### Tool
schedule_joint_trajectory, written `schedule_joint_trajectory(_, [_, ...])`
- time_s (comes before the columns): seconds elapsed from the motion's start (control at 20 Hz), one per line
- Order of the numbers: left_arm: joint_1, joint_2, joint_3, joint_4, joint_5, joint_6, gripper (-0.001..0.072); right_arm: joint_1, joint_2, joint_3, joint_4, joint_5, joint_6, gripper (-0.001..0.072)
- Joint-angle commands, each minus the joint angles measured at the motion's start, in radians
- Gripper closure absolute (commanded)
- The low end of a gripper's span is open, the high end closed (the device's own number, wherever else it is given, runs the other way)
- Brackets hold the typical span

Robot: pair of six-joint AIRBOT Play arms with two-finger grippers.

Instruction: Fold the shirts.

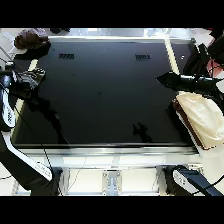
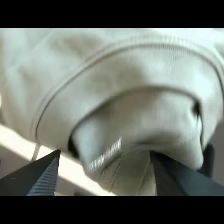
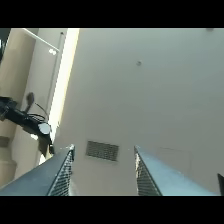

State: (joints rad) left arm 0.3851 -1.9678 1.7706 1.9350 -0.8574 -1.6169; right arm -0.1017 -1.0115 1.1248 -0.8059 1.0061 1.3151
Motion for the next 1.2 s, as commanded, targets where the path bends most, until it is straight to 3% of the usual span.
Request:
schedule_joint_trajectory(0.0, [0.003,-0.028,0.003,-0.014,0.125,0.000,0.0441,0.001,-0.001,0.000,0.014,-0.008,0.022,0.0274])
schedule_joint_trajectory(0.05, [0.003,-0.028,0.007,-0.013,0.133,0.002,0.0686,0.001,0.000,0.000,0.021,-0.008,0.029,0.0274])
schedule_joint_trajectory(0.1, [0.003,-0.028,0.013,-0.014,0.136,0.000,0.0698,0.001,0.000,0.000,0.026,-0.006,0.031,0.0274])
schedule_joint_trajectory(0.35, [-0.018,0.063,0.034,-0.023,0.051,0.000,0.0699,0.038,-0.001,0.000,0.023,-0.005,0.031,0.0274])
schedule_joint_trajectory(0.45, [-0.039,0.162,0.034,-0.100,0.004,0.000,0.0699,0.051,-0.001,0.000,0.021,-0.005,0.030,0.0275])
schedule_joint_trajectory(0.7, [-0.121,0.391,0.034,-0.710,-0.148,0.008,0.0699,0.050,0.000,0.009,0.020,-0.012,0.030,0.0275])
schedule_joint_trajectory(0.9, [-0.290,0.474,0.034,-0.989,-0.414,0.119,0.0699,0.050,0.001,0.115,0.019,0.031,0.028,0.0275])
schedule_joint_trajectory(1.05, [-0.505,0.483,0.034,-1.009,-0.569,0.139,0.0699,0.050,0.001,0.261,-0.001,0.038,0.026,0.0275])
schedule_joint_trajectory(1.15, [-0.642,0.481,0.034,-0.993,-0.550,0.174,0.0684,0.050,0.001,0.364,-0.049,0.049,0.026,0.0275])
